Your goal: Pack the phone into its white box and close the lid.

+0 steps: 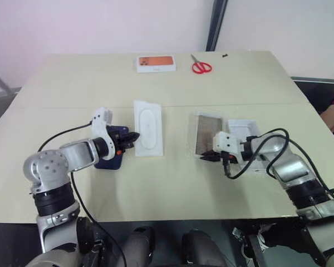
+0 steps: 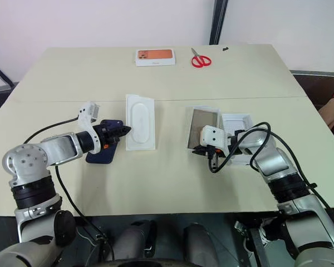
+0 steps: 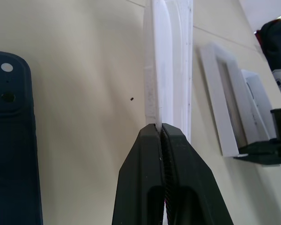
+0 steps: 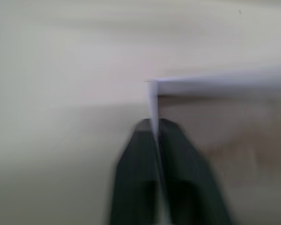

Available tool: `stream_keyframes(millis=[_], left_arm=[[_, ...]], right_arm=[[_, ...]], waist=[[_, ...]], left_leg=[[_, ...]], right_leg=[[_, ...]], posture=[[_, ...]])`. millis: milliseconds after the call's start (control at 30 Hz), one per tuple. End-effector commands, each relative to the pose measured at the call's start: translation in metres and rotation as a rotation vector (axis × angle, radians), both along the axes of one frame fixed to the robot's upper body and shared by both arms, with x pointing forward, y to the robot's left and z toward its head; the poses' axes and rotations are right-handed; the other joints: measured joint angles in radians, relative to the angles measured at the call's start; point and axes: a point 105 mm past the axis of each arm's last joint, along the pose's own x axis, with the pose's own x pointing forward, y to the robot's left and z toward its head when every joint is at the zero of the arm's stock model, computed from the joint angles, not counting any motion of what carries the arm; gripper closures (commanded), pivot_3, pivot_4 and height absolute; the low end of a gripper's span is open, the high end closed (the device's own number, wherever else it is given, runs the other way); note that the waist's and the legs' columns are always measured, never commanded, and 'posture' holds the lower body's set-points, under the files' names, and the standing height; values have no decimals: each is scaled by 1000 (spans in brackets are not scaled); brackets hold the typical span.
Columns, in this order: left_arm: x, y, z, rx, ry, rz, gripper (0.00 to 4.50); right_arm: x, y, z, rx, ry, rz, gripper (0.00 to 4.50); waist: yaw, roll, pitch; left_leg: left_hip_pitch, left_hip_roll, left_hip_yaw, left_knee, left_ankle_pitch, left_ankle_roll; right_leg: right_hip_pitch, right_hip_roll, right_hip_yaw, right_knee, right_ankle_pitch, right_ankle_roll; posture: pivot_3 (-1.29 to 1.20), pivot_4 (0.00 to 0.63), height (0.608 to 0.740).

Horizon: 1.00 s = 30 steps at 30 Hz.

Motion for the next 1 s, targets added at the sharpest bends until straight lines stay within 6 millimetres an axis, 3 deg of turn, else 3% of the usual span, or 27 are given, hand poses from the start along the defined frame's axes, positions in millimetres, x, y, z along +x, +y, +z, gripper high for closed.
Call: stream_keyframes(millis=[33, 267, 567, 667, 833, 1000], left_arm=[[2, 14, 19, -70, -63, 39, 4500], [3, 26, 30, -116, -84, 66, 4500], [0, 18, 30, -137, -70, 39, 4500], [-1, 10, 29, -164, -62, 22, 4500], [-1, -14, 23, -218, -15, -32, 4500], [5, -39, 17, -232, 45, -72, 4500]], right_arm=[[-8, 20, 19, 83, -21, 40, 4453], [-21, 51, 15, 79, -56, 98, 4453], [-18, 88, -4, 26, -108, 122, 4453], [-21, 94, 3, 63, -102, 140, 3631], [-22, 89, 22, 114, -160, 156, 1174], [-26, 70, 39, 142, -127, 142, 1174]], waist=[[-2, 0, 0], [3, 0, 0], [-5, -1, 0], [-9, -1, 0], [-11, -1, 0], [-13, -1, 0]], left_leg=[[0, 0, 0, 0, 0, 0], [0, 0, 0, 0, 0, 0], [0, 0, 0, 0, 0, -1], [0, 0, -1, 0, 0, -1], [0, 0, -1, 0, 0, -1], [0, 0, -1, 0, 0, -1]], right_leg=[[0, 0, 0, 0, 0, 0], [0, 0, 0, 0, 0, 0], [0, 0, 0, 1, 0, 0], [-1, 0, 0, 1, 0, 0], [0, 0, -1, 1, 0, 0], [0, 0, -1, 1, 0, 0]], posture=[[0, 150, 740], [0, 150, 740], [0, 150, 740], [0, 150, 740], [0, 150, 740], [0, 150, 740]])
